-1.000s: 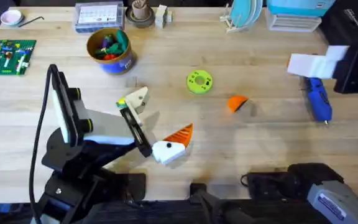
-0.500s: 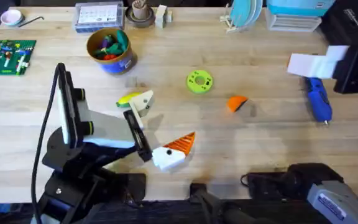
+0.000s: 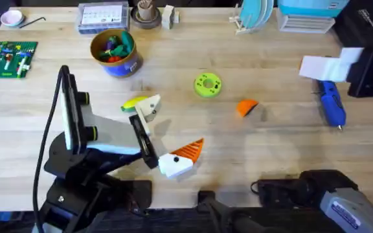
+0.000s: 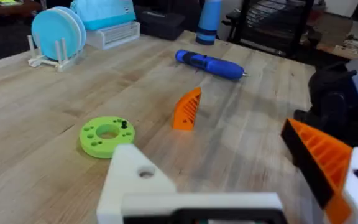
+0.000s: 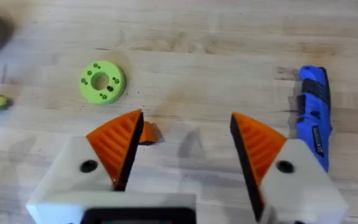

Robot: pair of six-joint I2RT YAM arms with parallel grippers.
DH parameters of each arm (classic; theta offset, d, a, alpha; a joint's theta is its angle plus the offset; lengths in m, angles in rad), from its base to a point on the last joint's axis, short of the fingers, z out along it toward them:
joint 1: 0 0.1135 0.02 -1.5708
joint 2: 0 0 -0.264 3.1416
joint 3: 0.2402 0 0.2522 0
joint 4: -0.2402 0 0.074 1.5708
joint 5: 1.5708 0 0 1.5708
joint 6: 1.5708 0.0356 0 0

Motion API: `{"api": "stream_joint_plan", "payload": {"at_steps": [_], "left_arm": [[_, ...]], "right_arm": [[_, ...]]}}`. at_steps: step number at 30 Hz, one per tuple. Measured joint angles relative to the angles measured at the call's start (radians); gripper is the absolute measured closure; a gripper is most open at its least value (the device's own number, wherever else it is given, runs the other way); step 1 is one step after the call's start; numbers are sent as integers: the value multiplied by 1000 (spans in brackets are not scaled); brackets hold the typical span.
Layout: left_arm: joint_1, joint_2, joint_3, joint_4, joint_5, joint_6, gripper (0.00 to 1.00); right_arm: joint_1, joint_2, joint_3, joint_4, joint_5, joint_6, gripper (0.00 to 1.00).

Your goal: Pick up the gripper from the table and insert it into the empty holder that is missing its gripper. Then pick up a screw, insert it into the mounting hole, and use the screwdriver to tighten it. Finally, clean up the table by picking up the vegetable and placing it into the bucket.

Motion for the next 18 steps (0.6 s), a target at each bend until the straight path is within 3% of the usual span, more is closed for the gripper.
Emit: {"api": "stream_joint_plan", "payload": {"at_steps": [12, 18], "left_arm": [[0, 0, 0, 0, 0, 0, 7], [0, 0, 0, 0, 0, 0, 7]], "right_arm": [[2, 8, 1, -108, -83, -7, 106], [90, 136, 2, -191, -100, -40, 105]]}}
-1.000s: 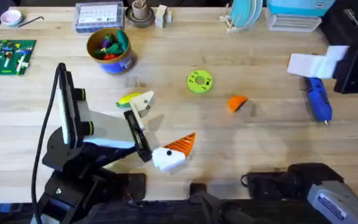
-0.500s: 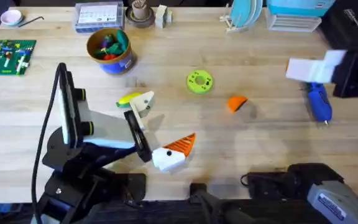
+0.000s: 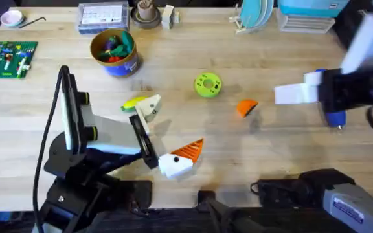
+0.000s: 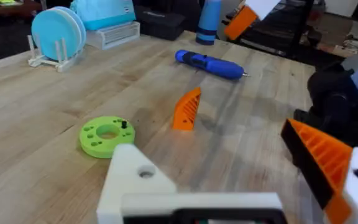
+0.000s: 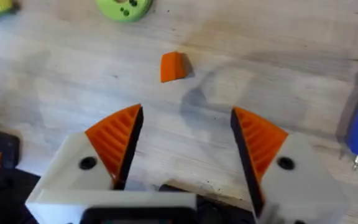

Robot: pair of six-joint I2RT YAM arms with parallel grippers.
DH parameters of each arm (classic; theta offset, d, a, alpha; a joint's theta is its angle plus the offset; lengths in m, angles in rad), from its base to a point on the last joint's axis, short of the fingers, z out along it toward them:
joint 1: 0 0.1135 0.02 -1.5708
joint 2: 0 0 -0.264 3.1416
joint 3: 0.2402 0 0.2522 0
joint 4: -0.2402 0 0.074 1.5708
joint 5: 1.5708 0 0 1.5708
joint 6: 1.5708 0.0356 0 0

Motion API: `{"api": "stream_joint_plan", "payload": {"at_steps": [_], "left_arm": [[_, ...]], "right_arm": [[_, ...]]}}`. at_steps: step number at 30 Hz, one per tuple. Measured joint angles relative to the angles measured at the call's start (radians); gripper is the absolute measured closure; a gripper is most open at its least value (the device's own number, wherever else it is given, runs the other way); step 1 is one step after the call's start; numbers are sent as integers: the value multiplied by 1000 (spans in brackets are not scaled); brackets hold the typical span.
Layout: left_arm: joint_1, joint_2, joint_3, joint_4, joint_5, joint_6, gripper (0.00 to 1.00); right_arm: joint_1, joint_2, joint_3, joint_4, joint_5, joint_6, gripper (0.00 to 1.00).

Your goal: Pick up the gripper from the table and insert it into the empty holder that is missing its gripper. Then pick up a screw, insert it into the mounting hole, and use the screwdriver to tighten it. Finally, clean up the table by picking up the vegetable and placing it into the bucket.

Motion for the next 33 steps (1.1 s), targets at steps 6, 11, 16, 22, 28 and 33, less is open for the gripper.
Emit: {"api": "stream_joint_plan", "payload": {"at_steps": [6, 11, 16, 22, 28, 33], "left_arm": [[0, 0, 0, 0, 0, 0, 7], [0, 0, 0, 0, 0, 0, 8], [0, 0, 0, 0, 0, 0, 8], [0, 0, 0, 0, 0, 0, 7], [0, 0, 0, 0, 0, 0, 7], [0, 0, 0, 0, 0, 0, 8]], "right_arm": [[85, 190, 0, 9, -21, -10, 105], [123, 325, 0, 36, -39, -33, 102], [172, 426, 0, 129, 7, -52, 103], [208, 473, -38, 199, 42, -60, 102], [216, 477, -69, 200, 50, -62, 111], [216, 477, -69, 199, 52, -62, 249]]}}
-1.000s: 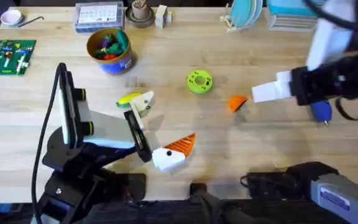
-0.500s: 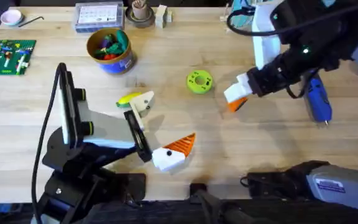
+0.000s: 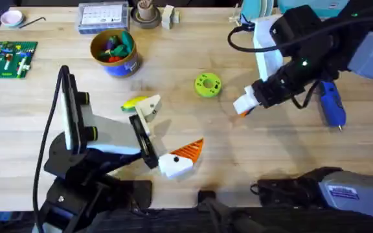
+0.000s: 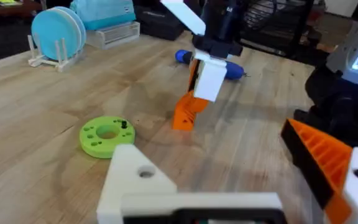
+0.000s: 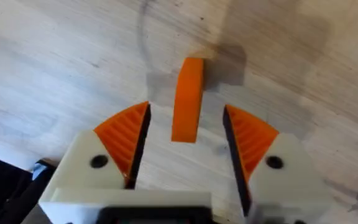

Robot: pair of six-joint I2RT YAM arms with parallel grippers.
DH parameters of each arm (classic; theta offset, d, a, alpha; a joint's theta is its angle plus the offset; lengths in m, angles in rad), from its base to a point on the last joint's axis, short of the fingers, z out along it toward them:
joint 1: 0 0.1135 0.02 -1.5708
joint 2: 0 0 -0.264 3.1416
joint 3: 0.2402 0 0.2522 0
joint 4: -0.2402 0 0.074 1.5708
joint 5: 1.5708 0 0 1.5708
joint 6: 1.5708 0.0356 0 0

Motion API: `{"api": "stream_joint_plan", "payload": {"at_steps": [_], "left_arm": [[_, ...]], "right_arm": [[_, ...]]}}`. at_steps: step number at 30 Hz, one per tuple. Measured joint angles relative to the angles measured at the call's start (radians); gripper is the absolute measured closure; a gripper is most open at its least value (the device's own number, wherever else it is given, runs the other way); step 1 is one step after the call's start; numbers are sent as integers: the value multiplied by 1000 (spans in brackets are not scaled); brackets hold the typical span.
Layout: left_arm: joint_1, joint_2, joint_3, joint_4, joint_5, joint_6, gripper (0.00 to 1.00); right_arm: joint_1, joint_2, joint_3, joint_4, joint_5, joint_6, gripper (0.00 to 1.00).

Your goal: Pick up the gripper from the table and insert it into the empty holder that is missing its gripper. Then pick up a screw, insert it into the mounting hole, and use the screwdriver to tighten it. Finally, clean up the table by picking up the vegetable and placing it into the bucket.

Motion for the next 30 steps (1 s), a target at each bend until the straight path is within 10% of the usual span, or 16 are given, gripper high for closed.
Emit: {"api": "stream_joint_plan", "payload": {"at_steps": [12, 20, 30], "left_arm": [[0, 0, 0, 0, 0, 0, 8], [0, 0, 0, 0, 0, 0, 8], [0, 0, 0, 0, 0, 0, 8]], "right_arm": [[0, 0, -27, 28, 11, 0, 358], [0, 0, -27, 35, 18, -3, 965], [0, -25, 23, -79, 17, -3, 991]]}}
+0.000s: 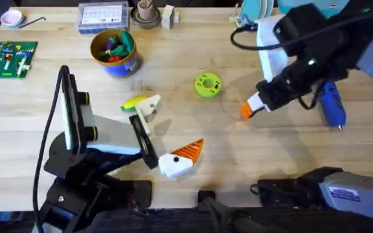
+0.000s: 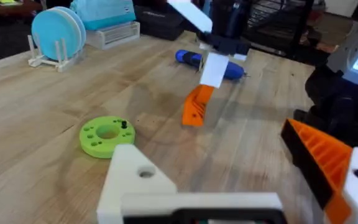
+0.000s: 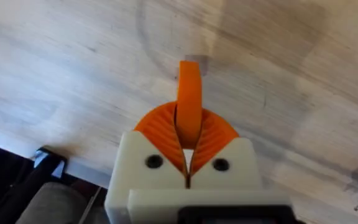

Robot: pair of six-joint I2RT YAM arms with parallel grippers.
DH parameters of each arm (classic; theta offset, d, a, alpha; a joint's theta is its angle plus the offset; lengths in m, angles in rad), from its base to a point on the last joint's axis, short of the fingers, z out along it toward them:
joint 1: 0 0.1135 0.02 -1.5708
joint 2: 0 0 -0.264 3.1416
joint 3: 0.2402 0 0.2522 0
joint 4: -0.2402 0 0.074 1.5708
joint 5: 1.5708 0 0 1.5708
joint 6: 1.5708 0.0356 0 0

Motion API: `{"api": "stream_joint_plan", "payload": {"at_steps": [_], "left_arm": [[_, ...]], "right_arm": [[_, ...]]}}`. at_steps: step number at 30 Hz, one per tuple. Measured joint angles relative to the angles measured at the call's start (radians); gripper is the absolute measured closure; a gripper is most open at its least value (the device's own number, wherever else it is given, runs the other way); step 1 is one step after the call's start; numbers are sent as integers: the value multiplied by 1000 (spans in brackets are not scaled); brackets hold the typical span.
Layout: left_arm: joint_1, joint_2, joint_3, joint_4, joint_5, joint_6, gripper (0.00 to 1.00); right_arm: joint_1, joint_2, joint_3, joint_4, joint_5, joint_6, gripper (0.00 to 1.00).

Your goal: Pick up the gripper from the table and insert it into the empty holder that is missing its gripper. Then pick up a screw, insert it into the mounting hole, and use the screwdriver to tighten it. Finally, clean up the table by picking up the vegetable and placing it into the bucket.

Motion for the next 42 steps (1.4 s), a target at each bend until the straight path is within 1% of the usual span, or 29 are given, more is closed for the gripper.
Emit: {"api": "stream_joint_plan", "payload": {"at_steps": [5, 9, 10, 11, 12, 16, 21, 23, 25, 27, 30, 33, 36, 42], "left_arm": [[0, 0, 0, 0, 0, 0, 7], [0, 0, 0, 0, 0, 0, 7], [0, 0, 0, 0, 0, 0, 7], [0, 0, 0, 0, 0, 0, 7], [0, 0, 0, 0, 0, 0, 7], [0, 0, 0, 0, 0, 0, 7], [0, 0, 0, 0, 0, 0, 7], [0, 0, 0, 0, 0, 0, 7], [0, 0, 0, 0, 0, 0, 7], [0, 0, 0, 0, 0, 0, 7], [0, 0, 0, 0, 0, 0, 7], [0, 0, 0, 0, 0, 0, 8], [0, 0, 0, 0, 0, 0, 8], [0, 0, 0, 0, 0, 0, 8]], "right_arm": [[0, -116, 131, -47, 0, 0, 993], [0, -236, 203, 15, -31, 0, 993], [0, -266, 210, 44, -58, 0, 993], [0, -316, 220, 98, -170, 1, 993], [0, -321, 222, 105, -214, 1, 993], [-22, -307, 223, 105, -365, 16, 993], [-116, -299, 219, 88, -524, 30, 993], [-153, -302, 192, 100, -581, 22, 993], [-181, -307, 121, 161, -655, 15, 993], [-195, -302, 23, 288, -760, 24, 993], [-199, -270, -109, 493, -905, 93, 993], [-196, -223, -201, 605, -995, 184, 993], [-184, -169, -245, 668, -1069, 256, 993], [-129, -23, -247, 708, -1217, 322, 993]]}}
